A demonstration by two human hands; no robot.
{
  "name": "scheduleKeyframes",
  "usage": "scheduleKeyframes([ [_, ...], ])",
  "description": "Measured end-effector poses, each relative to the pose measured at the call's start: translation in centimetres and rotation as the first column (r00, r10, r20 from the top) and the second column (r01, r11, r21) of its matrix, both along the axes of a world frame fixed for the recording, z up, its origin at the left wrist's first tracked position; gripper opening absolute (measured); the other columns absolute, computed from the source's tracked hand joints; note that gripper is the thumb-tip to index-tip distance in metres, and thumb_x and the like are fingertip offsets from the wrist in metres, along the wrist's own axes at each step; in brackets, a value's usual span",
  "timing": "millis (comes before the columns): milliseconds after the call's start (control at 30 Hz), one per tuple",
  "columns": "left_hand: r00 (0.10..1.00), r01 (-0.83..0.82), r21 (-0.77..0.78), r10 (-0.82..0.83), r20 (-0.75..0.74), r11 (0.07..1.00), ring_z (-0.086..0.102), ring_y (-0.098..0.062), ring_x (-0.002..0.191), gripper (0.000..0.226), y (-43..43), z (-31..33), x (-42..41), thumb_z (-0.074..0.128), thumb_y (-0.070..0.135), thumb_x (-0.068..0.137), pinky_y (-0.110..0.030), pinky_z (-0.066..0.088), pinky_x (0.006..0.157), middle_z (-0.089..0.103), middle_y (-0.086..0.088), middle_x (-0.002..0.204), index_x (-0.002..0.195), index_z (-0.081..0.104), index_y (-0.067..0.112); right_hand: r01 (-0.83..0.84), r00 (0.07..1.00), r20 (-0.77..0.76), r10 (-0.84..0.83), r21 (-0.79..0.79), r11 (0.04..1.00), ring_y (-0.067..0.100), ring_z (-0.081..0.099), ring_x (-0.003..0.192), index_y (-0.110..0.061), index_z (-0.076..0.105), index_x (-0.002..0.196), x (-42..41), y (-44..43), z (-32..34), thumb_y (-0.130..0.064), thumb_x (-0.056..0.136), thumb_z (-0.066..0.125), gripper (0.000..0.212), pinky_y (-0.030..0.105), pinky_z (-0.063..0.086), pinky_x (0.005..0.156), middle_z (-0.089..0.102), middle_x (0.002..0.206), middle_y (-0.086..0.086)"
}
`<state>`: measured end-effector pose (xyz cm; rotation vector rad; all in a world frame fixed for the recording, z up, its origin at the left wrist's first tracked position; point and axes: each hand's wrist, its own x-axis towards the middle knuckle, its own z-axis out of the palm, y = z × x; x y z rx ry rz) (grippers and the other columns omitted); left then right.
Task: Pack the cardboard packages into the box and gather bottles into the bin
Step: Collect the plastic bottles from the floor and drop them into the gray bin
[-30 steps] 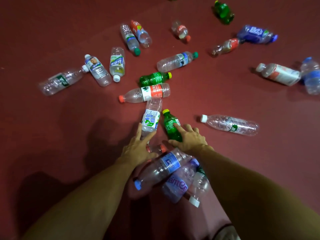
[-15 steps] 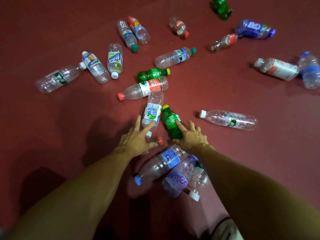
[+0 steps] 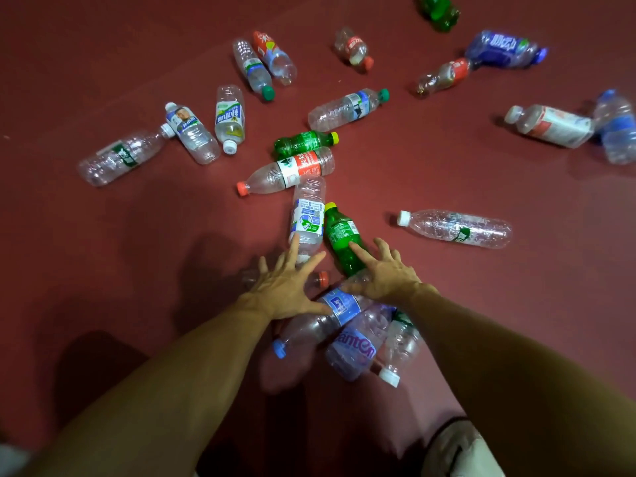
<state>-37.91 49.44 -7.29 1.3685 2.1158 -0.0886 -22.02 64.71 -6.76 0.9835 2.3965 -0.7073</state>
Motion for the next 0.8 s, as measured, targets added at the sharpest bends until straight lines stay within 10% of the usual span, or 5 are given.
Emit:
scheduleKeyframes([
  [567,0.998,-0.008,-0.003,0.008,-0.058,1.000,-0.004,-0.028,0.153,0.112,-0.9,-0.1,-0.4,0.065,0.081,0.067,-0.070,-0.001,0.114,-0.033,0.000,0.160,0.155,0.005,0.047,0.103,0.994,0.023,-0.108,0.151,0.983,0.036,0.017,0.146,-0.044,-0.001,0.157,1.8,2.1,0.8,-0.068,0.089,0.054,0.090,0.060,0.035,0.109,0.005,0.164,0.011],
  [800,0.980,-0.185,-0.070,0.189,0.062,0.980,0.013,-0.032,0.152,0.113,-2.6,0.1,-2.0,0.070,0.079,0.065,-0.060,0.022,0.117,-0.020,-0.002,0.165,0.150,-0.001,0.058,-0.002,0.999,-0.033,0.006,0.127,0.992,0.034,0.004,0.149,-0.045,-0.001,0.157,-0.8,0.1,0.5,-0.074,0.083,0.056,0.098,0.067,0.029,0.109,-0.008,0.165,0.009],
])
